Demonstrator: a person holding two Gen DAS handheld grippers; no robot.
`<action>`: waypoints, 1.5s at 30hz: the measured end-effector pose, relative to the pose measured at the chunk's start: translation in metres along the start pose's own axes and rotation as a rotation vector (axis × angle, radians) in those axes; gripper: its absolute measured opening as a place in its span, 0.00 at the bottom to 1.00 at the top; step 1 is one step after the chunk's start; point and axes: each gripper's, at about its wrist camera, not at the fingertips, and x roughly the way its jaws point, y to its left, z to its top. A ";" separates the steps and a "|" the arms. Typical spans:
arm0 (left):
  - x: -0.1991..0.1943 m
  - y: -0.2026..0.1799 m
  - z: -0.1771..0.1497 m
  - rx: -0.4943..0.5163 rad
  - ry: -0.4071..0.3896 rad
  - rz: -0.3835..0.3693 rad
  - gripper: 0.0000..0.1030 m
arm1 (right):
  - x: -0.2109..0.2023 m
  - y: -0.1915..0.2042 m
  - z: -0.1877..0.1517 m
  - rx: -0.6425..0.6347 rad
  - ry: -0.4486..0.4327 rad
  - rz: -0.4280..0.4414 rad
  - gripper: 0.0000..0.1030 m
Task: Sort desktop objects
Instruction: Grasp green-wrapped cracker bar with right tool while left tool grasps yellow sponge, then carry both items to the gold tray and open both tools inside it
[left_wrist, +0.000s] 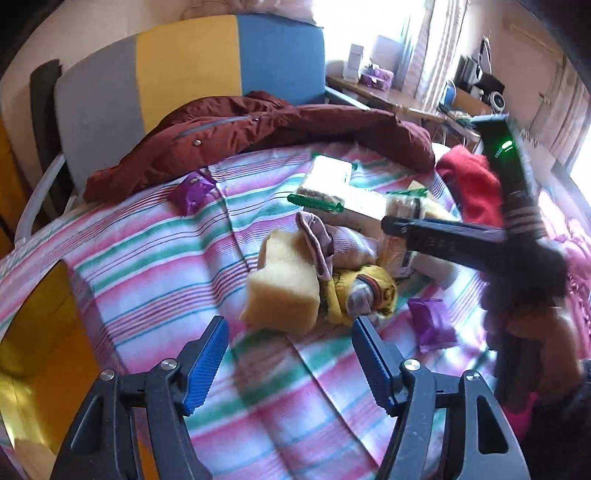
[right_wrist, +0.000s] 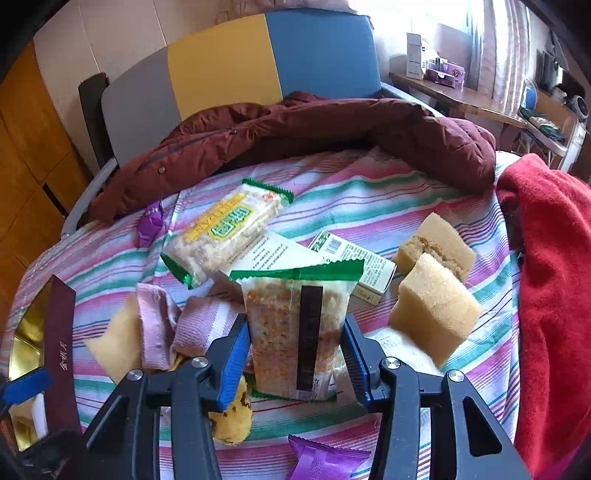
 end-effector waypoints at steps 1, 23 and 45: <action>0.005 0.000 0.001 0.001 0.010 0.003 0.69 | -0.001 -0.001 0.000 0.005 -0.003 0.007 0.48; 0.050 0.018 0.013 -0.081 0.066 -0.057 0.48 | -0.014 0.001 0.006 -0.003 -0.064 0.072 0.48; -0.107 0.094 -0.042 -0.340 -0.193 0.083 0.48 | -0.066 0.035 -0.003 -0.081 -0.224 0.387 0.48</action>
